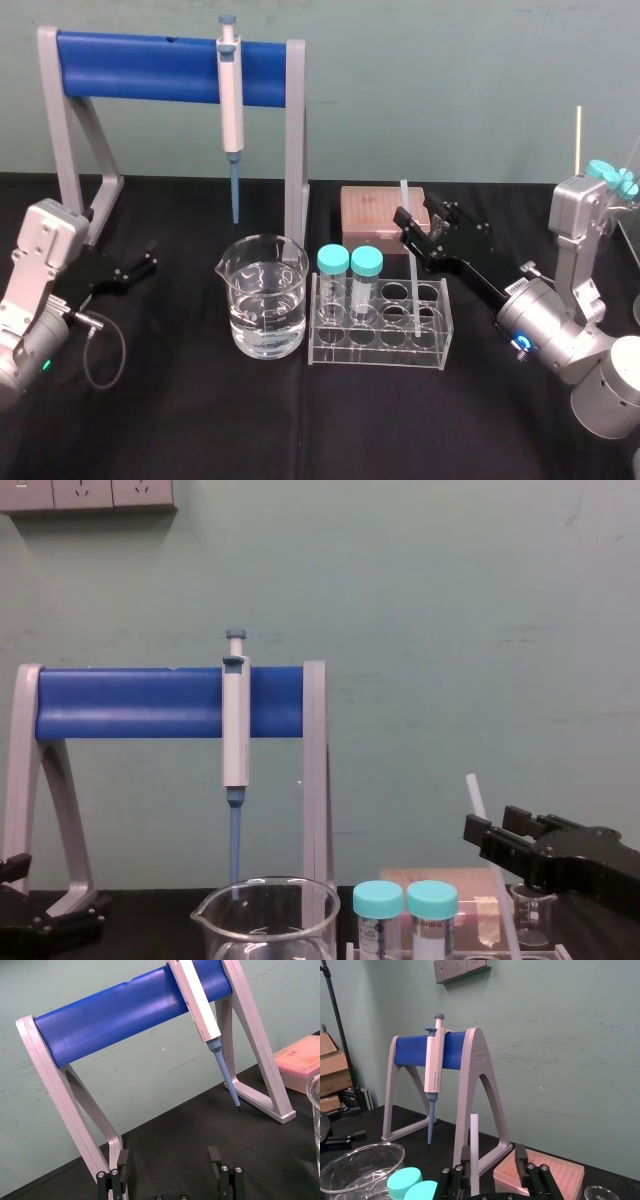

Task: Pick up the stirring rod with one hand, then place it down.

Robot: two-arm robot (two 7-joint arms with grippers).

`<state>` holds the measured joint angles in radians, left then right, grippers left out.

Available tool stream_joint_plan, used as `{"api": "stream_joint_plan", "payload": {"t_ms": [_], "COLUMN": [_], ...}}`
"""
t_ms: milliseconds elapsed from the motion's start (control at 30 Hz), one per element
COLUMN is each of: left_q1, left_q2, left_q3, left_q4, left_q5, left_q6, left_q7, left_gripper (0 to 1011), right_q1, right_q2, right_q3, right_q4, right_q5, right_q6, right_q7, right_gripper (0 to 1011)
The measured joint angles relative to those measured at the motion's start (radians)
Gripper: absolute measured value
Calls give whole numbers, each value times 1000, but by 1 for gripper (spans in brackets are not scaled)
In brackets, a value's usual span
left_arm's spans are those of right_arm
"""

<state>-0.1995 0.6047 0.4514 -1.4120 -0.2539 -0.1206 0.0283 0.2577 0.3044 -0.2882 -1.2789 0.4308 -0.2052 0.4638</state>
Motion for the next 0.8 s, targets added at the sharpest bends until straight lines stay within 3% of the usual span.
{"api": "stream_joint_plan", "payload": {"t_ms": [167, 467, 567, 800], "left_q1": [0, 0, 0, 0], "left_q2": [0, 0, 0, 0], "left_q3": [0, 0, 0, 0], "left_q4": [0, 0, 0, 0], "left_q5": [0, 0, 0, 0], "left_q6": [0, 0, 0, 0], "left_q7": [0, 0, 0, 0], "left_gripper": [1000, 1000, 1000, 1000], "right_q1": [0, 0, 0, 0], "right_q2": [0, 0, 0, 0], "right_q3": [0, 0, 0, 0], "right_q4": [0, 0, 0, 0], "right_q5": [0, 1, 1, 1], "right_q6": [0, 0, 0, 0], "right_q7": [1, 2, 2, 2], "right_gripper": [700, 946, 1002, 1000]}}
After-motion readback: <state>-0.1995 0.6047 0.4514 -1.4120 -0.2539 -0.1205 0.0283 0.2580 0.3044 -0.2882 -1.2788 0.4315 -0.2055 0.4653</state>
